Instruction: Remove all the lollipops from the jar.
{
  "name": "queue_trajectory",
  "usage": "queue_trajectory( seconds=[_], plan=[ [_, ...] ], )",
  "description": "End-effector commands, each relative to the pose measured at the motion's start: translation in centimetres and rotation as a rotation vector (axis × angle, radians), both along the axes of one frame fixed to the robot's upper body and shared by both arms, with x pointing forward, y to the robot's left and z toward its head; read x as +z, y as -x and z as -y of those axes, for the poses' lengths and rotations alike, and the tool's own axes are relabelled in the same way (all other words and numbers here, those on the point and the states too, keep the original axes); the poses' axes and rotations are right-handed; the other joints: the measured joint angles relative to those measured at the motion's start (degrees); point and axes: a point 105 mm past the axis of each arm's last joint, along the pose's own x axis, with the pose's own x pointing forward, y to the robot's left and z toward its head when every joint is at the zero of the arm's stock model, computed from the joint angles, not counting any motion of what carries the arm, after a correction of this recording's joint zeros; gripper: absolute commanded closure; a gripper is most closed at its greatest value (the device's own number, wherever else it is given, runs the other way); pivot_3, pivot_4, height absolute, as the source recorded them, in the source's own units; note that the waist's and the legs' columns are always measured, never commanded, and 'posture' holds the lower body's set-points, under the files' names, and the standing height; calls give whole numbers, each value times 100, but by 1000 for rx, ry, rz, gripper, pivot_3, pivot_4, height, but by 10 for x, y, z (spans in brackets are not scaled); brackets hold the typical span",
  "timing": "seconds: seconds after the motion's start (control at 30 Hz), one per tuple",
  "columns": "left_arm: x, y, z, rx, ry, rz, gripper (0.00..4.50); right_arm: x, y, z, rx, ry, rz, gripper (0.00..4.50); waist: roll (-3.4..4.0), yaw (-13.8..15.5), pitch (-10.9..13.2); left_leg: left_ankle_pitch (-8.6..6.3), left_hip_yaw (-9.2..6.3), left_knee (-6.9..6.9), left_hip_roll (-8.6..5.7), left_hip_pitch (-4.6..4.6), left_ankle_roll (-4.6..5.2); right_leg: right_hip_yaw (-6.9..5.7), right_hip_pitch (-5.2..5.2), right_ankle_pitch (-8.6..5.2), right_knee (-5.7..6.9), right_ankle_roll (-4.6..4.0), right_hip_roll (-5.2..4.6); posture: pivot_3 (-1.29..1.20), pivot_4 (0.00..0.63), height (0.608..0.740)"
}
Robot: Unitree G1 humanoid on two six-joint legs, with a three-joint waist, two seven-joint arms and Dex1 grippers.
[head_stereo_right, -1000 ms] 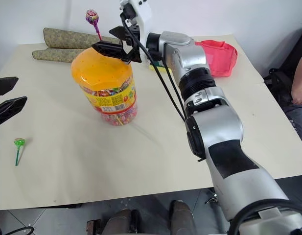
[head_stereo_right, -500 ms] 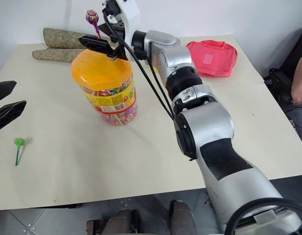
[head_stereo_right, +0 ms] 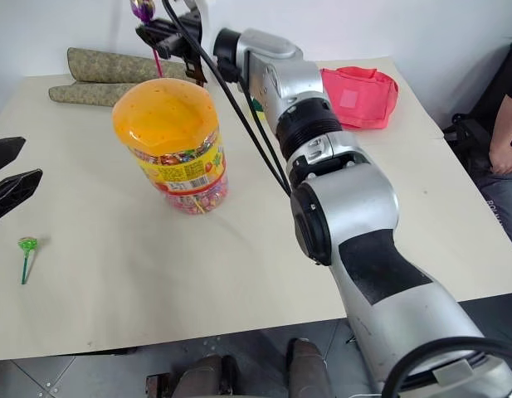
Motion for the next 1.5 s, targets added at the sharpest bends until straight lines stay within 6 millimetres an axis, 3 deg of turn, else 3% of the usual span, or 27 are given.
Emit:
queue_trajectory(
  seconds=[0.03, 0.23, 0.4, 0.5, 0.63, 0.9, 1.13, 1.4, 1.43, 1.5],
  plan=[
    [11, 3, 2, -25, -15, 43, 0, 38, 11, 6, -3, -87, 78, 4462, 0, 0, 0, 0, 0, 0, 0, 0, 0, 0, 0, 0, 0, 0, 0, 0, 150, 740],
    [12, -1, 5, -62, -14, 46, 0, 59, 12, 28, -38, -113, 109, 4462, -1, 23, -1, 0, 0, 3, -2, -1, 0, 6, 1, 0, 0, 0, -1, 0, 150, 740],
    [9, 3, 6, -86, -12, 45, 0, 37, -9, 80, -111, -23, 83, 4462, -11, 60, -7, 0, 0, 6, -2, -1, 0, 7, 3, 0, 0, 0, -1, 0, 150, 740],
    [10, 6, 7, -102, -8, 57, 0, 4, -26, 128, -223, 60, 3, 4462, -16, 76, -10, 0, -2, 12, -2, -1, 1, 8, 7, 0, 0, 0, -1, 0, 150, 740],
    [14, 8, 13, -122, -16, 69, 0, -49, -32, 192, -399, 190, -133, 4462, -15, 99, -9, 0, -1, 16, -3, -5, 1, 8, 6, 0, -3, 0, -1, 0, 150, 740],
    [28, 9, 19, -146, -45, 74, 0, -149, -6, 301, -738, 333, -422, 4462, -6, 125, -4, 1, 12, 15, 2, -2, -1, 8, 4, 0, -11, 0, 3, 0, 150, 740],
    [39, 7, 22, -163, -67, 65, 0, -221, 15, 350, -909, 412, -642, 4462, -6, 228, -4, 1, 27, 22, 2, 2, -1, 21, 4, 0, -13, 0, 4, 0, 150, 740],
    [43, 9, 21, -165, -77, 45, 0, -253, 28, 361, -930, 431, -733, 4462, -8, 414, -5, 0, 25, 37, 2, 2, -1, 20, 13, 1, -13, 3, 4, 0, 150, 740],
    [43, 9, 21, -165, -76, 43, 0, -256, 29, 362, -929, 432, -739, 3970, -8, 434, -5, 0, 23, 40, 2, 1, -1, 20, 15, 2, -14, 4, 4, 0, 150, 740],
    [42, 9, 21, -166, -73, 38, 0, -260, 31, 362, -931, 432, -742, 3527, -12, 451, -8, 0, 22, 42, 1, 1, 0, 20, 17, 3, -14, 6, 4, 0, 150, 740]
  ],
)
